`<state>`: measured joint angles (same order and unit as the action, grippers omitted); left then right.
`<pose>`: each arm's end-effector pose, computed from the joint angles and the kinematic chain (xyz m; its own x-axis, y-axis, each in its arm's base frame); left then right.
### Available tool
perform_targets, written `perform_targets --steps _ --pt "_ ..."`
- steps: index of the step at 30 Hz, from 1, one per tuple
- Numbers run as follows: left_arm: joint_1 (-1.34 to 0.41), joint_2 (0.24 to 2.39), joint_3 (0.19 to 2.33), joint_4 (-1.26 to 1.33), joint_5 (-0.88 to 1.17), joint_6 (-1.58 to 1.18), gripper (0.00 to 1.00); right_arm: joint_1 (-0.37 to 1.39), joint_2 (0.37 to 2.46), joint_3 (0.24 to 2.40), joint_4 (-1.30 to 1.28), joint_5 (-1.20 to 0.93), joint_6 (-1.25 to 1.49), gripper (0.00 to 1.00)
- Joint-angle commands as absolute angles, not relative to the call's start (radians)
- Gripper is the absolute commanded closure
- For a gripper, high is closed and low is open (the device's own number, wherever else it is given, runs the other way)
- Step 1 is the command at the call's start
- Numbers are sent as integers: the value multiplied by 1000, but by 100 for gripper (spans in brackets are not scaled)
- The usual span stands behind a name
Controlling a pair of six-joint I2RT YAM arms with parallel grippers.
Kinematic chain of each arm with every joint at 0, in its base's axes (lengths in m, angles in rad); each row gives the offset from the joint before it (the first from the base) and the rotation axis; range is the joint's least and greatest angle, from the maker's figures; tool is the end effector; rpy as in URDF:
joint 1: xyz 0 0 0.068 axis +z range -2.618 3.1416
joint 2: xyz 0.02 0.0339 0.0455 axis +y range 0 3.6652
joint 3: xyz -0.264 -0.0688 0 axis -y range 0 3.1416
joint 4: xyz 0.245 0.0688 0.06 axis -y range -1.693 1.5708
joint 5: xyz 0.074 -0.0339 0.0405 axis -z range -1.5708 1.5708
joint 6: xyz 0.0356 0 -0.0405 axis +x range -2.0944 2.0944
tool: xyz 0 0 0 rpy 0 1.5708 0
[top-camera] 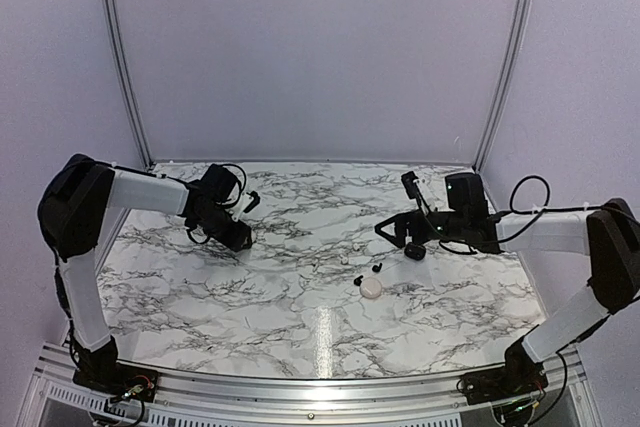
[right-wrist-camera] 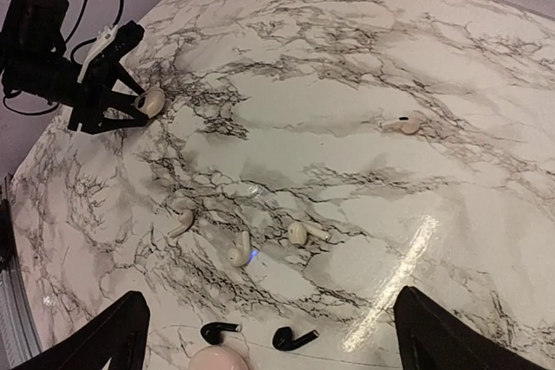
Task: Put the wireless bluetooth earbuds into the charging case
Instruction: Pick up the charging case from the center of the board, then pass from the left arm to the right
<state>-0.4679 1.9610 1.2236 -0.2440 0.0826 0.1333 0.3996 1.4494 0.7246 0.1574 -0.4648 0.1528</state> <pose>0.3583 -0.1844 0.1463 -0.6702 0.4871 -0.5600 0.5847 0.8113 0.0059 0.2706 0.1316 0.2012 -0.5953 -0.1037 -0.7968 -0.6125 0.7004 0.3665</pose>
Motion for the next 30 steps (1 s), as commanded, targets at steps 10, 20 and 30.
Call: perform_targets --steps 10,20,30 --pt "-719 1523 868 6 11 146 67 598 1627 868 245 -598 334 11" --pt "-974 1322 745 169 -162 217 68 758 1693 976 296 -725 443 20" --pt "-1107 1315 755 212 -306 266 68 842 1727 995 371 -768 512 31"
